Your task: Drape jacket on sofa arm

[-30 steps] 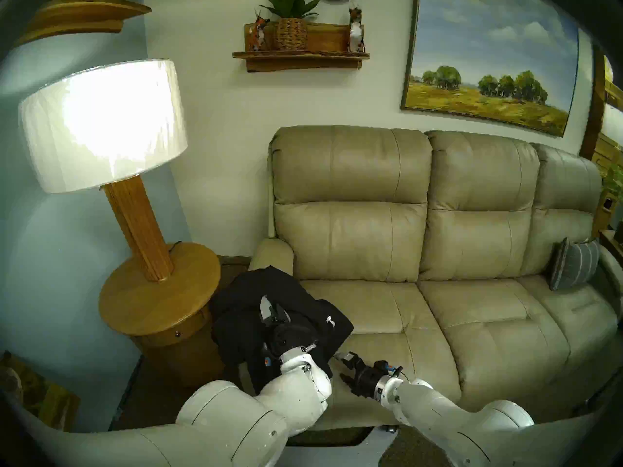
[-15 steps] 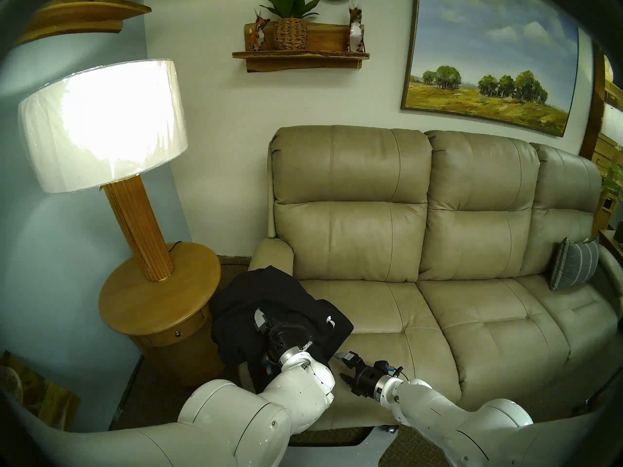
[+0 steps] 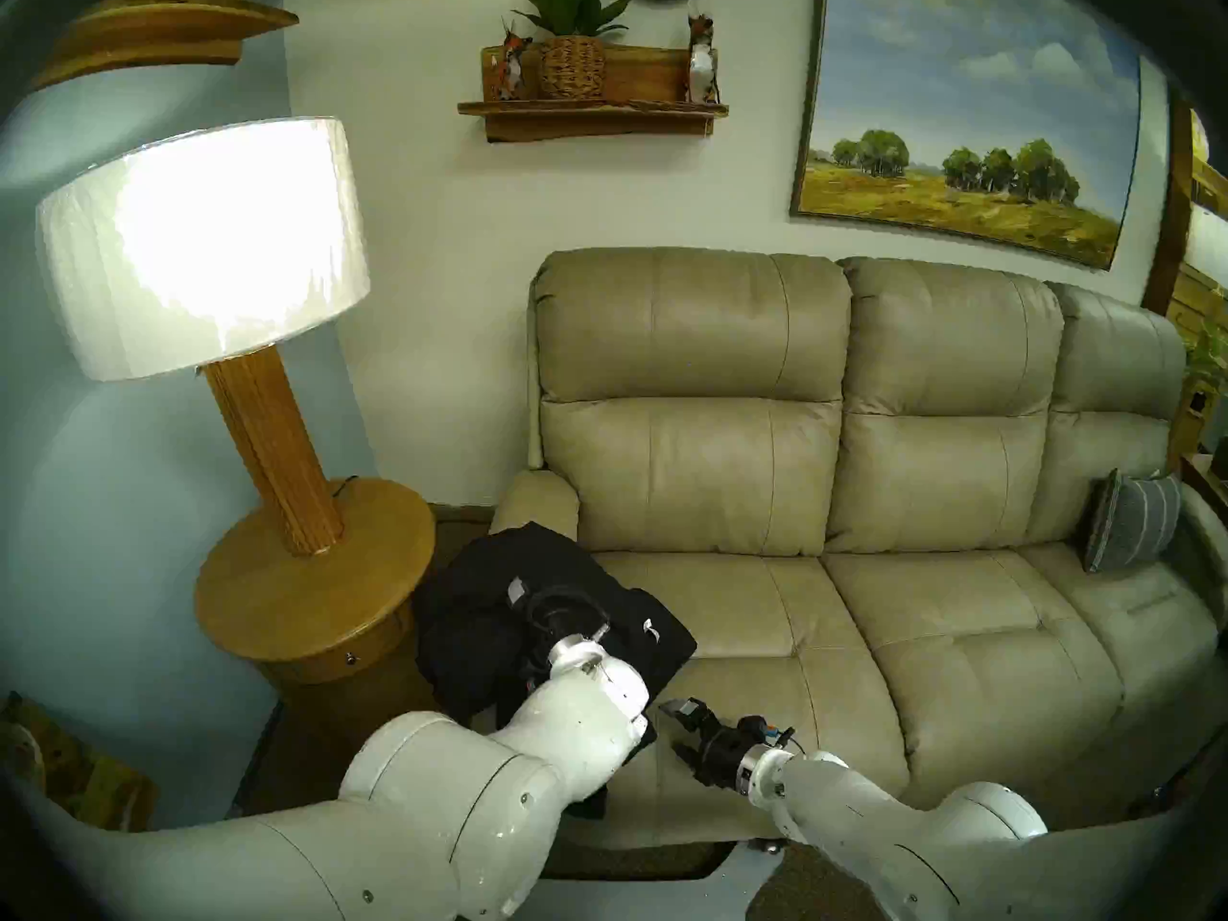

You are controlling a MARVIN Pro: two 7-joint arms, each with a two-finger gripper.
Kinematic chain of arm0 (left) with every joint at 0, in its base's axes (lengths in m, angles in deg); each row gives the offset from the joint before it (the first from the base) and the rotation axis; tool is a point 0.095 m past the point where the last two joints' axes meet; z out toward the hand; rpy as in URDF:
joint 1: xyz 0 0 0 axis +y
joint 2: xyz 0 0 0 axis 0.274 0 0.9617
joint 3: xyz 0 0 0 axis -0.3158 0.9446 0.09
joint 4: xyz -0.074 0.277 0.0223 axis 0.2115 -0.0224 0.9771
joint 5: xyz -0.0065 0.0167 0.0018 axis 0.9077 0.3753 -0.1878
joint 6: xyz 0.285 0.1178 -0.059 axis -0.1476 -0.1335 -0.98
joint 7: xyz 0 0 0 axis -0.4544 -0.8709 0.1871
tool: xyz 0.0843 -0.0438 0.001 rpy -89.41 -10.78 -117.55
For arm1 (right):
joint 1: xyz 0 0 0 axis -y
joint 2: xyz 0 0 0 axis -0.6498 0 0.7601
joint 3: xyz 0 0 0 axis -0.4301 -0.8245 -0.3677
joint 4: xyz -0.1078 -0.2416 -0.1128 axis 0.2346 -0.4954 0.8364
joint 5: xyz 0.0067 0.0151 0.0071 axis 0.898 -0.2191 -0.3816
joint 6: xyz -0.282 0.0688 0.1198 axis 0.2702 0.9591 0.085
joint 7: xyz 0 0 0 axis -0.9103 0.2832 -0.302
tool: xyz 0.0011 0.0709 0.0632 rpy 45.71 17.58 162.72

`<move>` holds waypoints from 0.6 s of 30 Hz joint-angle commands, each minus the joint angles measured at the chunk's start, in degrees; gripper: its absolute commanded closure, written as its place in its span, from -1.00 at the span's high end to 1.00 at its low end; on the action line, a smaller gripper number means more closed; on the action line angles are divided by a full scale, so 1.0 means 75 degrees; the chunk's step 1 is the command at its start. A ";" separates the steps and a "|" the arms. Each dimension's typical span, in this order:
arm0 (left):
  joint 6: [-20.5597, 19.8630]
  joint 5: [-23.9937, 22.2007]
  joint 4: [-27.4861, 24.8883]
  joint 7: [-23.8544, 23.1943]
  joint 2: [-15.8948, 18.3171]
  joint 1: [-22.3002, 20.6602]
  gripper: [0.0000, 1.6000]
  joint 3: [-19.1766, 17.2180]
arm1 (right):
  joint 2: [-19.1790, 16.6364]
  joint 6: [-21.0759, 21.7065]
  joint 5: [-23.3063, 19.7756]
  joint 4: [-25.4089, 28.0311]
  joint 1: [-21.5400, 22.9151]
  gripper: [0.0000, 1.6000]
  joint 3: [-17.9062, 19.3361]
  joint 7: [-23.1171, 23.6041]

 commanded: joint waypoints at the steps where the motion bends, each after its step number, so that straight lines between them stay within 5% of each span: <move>1: 0.0114 -0.0068 -0.0562 0.0989 0.0673 -0.0870 1.00 -0.0106 | 0.0038 -0.0014 0.0028 0.0031 0.0144 1.00 -0.0023 -0.0012; 11: 0.0366 -0.0252 -0.0684 0.2638 0.1203 -0.1438 1.00 -0.0344 | 0.0113 -0.0070 0.0075 0.0021 0.0150 1.00 -0.0070 -0.0063; 18: 0.0580 -0.0362 -0.0619 0.3631 0.1106 -0.1805 1.00 -0.0401 | 0.0114 -0.0103 0.0116 0.0004 0.0154 1.00 -0.0106 -0.0080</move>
